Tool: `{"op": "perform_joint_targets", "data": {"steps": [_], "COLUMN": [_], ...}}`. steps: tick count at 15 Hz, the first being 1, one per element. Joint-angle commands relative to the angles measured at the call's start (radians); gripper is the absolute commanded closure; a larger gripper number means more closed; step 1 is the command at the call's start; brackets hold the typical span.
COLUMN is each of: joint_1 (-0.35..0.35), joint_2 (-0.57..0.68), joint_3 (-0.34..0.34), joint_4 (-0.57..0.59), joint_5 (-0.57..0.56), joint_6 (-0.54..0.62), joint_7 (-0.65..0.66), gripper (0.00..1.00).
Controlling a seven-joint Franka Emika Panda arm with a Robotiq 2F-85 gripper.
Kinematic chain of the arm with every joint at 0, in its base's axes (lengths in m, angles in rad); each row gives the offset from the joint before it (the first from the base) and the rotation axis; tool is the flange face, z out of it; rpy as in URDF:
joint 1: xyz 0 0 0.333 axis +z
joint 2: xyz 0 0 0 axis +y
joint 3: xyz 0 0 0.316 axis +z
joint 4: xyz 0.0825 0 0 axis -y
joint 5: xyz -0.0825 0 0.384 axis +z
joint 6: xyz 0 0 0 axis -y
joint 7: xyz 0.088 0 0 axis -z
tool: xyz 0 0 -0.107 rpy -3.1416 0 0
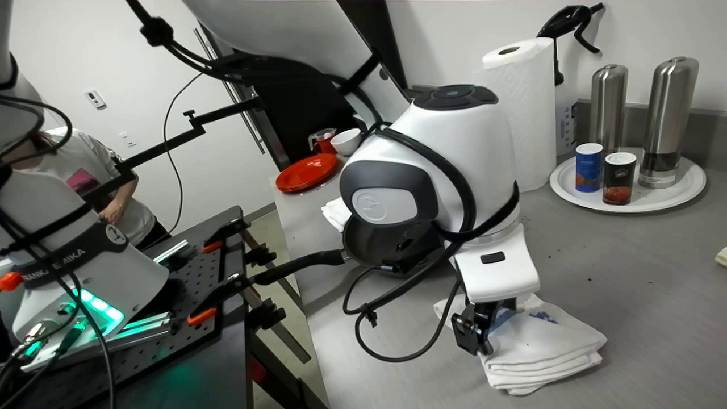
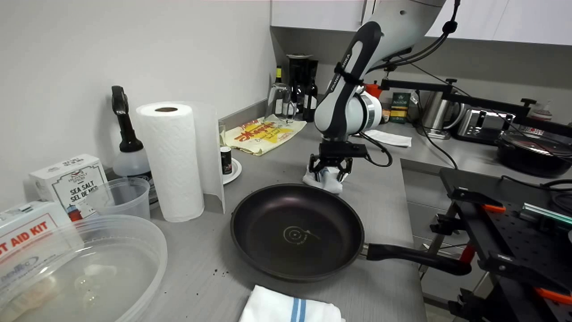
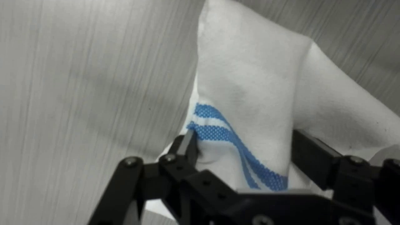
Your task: Pick the cloth and wipe the pan, then put it back on the counter
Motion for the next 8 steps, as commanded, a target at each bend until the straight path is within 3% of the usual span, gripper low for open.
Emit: {"op": "perform_joint_targets", "data": {"steps": [1, 2, 3, 5, 6, 8], "joint_1": [-0.010, -0.010, -0.010, -0.009, -0.009, -0.009], "joint_2": [0.036, 0.035, 0.034, 0.033, 0.032, 0.030], "joint_3": [0.012, 0.012, 0.012, 0.011, 0.011, 0.012], "joint_4": [0.061, 0.064, 0.067, 0.070, 0.071, 0.072], "joint_5": [0.029, 0.029, 0.028, 0.028, 0.028, 0.028], "joint_6": [-0.035, -0.041, -0.047, -0.056, -0.059, -0.064], "joint_7": [-0.031, -0.032, -0.033, -0.033, -0.033, -0.035], "gripper": [0.57, 0.66, 0.62, 0.35, 0.34, 0.22]}}
